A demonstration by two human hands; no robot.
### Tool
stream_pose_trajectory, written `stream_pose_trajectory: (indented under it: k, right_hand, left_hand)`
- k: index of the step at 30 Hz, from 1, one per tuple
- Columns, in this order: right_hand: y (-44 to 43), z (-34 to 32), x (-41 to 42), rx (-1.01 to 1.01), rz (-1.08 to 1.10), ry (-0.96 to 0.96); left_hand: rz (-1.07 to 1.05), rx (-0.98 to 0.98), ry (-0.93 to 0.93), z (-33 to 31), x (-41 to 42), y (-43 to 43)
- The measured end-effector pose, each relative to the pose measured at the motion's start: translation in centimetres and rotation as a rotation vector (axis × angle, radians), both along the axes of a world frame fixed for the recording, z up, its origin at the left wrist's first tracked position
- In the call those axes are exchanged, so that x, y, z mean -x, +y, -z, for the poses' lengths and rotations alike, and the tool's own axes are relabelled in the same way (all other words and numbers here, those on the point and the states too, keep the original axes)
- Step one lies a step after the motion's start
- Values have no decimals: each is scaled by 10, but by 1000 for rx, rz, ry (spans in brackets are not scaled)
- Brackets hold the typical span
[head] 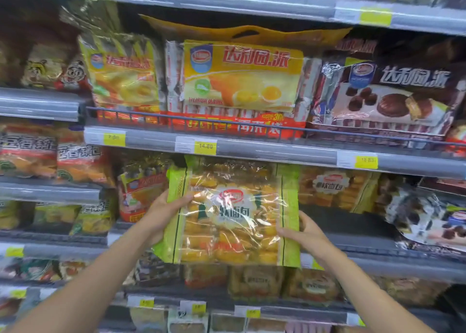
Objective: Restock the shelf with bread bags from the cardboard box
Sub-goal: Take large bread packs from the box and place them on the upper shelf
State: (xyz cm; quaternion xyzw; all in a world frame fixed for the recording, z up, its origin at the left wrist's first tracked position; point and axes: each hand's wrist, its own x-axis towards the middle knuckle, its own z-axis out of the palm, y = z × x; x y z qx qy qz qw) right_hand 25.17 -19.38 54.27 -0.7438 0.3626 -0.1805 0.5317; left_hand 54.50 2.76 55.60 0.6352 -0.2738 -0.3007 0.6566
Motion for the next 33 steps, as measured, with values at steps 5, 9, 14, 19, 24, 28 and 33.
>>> stream_pose_trajectory:
  k: [5, 9, 14, 19, 24, 28, 33]
  right_hand:
    - [-54, -9, -38, 29, 72, 47]
    - [-74, -15, -60, 102, 100, 50]
    - [-88, 4, -78, 127, 122, 43]
    - [-87, 31, -79, 139, 115, 79]
    - [-83, 41, -75, 253, 153, 89]
    - [-87, 43, -74, 242, 122, 64]
    - [-86, 41, -83, 152, 58, 35]
  left_hand:
    - [-187, -63, 15, -11, -38, -55]
    - [-253, -64, -30, -6, -56, -82]
    - [-202, 33, -13, 33, -90, -98]
    - [-188, 1, -61, 18, -53, -85]
    - [-258, -51, -113, 34, -43, -80]
    - [-234, -109, -108, 41, -45, -79]
    - [-261, -114, -125, 40, -41, -82]
